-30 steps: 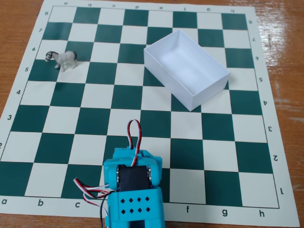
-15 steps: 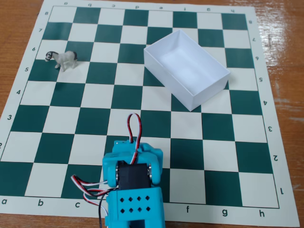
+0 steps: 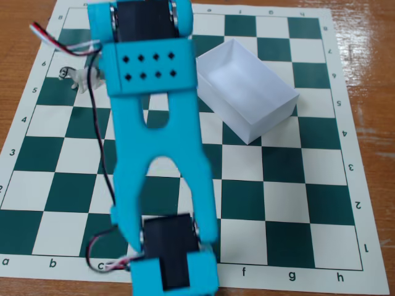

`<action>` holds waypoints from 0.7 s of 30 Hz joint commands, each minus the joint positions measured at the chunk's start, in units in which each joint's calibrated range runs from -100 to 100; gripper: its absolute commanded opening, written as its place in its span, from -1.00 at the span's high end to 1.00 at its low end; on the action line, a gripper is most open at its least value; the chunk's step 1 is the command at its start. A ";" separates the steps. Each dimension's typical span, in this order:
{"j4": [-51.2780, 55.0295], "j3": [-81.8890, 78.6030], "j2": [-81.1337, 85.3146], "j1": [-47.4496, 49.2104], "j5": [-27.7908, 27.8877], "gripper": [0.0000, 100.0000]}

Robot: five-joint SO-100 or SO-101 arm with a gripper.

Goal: Grab the toy horse and put it in the box.

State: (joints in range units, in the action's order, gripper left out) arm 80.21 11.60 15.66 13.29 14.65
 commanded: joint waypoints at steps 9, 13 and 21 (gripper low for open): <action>-6.37 12.20 -28.40 9.35 -11.55 0.34; -6.71 20.30 -38.67 11.14 -11.11 0.30; -8.03 36.51 -55.57 10.49 -7.69 0.30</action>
State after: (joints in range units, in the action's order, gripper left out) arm 73.38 42.70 -37.70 24.27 5.85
